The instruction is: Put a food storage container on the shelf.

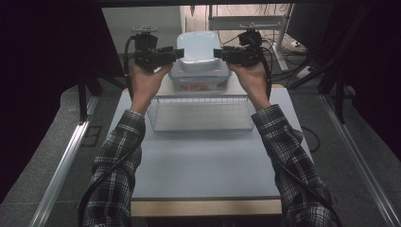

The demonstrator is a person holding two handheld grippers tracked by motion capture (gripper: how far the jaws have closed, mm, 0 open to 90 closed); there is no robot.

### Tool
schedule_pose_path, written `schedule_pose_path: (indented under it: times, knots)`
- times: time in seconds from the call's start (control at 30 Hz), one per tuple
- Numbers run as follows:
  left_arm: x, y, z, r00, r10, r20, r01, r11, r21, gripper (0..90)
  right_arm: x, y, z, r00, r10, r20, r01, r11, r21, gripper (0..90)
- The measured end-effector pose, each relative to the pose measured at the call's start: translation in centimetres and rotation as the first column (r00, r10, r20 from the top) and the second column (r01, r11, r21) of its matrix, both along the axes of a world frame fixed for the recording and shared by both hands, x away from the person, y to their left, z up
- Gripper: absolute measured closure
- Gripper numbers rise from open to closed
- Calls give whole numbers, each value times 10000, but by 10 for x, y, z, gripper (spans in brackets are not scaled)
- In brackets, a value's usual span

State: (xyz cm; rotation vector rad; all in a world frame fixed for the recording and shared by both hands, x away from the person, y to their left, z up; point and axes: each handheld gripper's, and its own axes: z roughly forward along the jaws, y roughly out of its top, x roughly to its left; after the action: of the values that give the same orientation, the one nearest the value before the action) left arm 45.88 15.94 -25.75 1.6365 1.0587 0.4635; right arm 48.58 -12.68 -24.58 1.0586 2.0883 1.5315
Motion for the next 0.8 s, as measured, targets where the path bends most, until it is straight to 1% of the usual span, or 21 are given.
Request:
schedule_pose_path:
  times: [0.13, 0.27, 0.33, 0.47, 0.53, 0.6, 0.63, 0.73, 0.8]
  knots:
    - [8, -2, 2, 9999, 136, -11, -136, 9997, 191, 505, 4, 2, 1, 10000, -73, -17, 73, 10000, 65, 569]
    - [13, -2, 2, 9997, 196, -120, -195, 9998, 107, 507, 5, 4, 2, 10000, -77, 25, 77, 10000, 57, 573]
    - [13, -2, 2, 9997, 199, -103, -198, 9997, 148, 501, 5, 4, 2, 10000, -87, 14, 87, 10000, -7, 572]
    - [9, 0, 5, 9998, 139, 156, -143, 9994, 300, 479, 2, 4, 3, 9999, 12, 155, -12, 10000, -37, 568]
    - [6, 1, 6, 9997, 38, 224, -47, 9993, 363, 453, 0, 3, 3, 9996, 226, 145, -226, 9997, -19, 542]
    - [4, 3, 5, 9994, -214, 278, 205, 9993, 304, 409, -2, 2, 3, 9991, 397, 114, -398, 9992, 12, 500]
    - [3, 3, 4, 9989, -428, 208, 421, 9986, 323, 376, -3, 2, 2, 9989, 454, 148, -454, 9990, 0, 469]
    - [-3, 1, -2, 9977, -650, 206, 637, 9963, 577, 290, -8, 3, -1, 9974, 685, 206, -679, 9973, -276, 370]
    - [-6, -1, -6, 9974, -698, 155, 686, 9951, 713, 225, -10, 5, -5, 9971, 725, 228, -711, 9959, -551, 312]
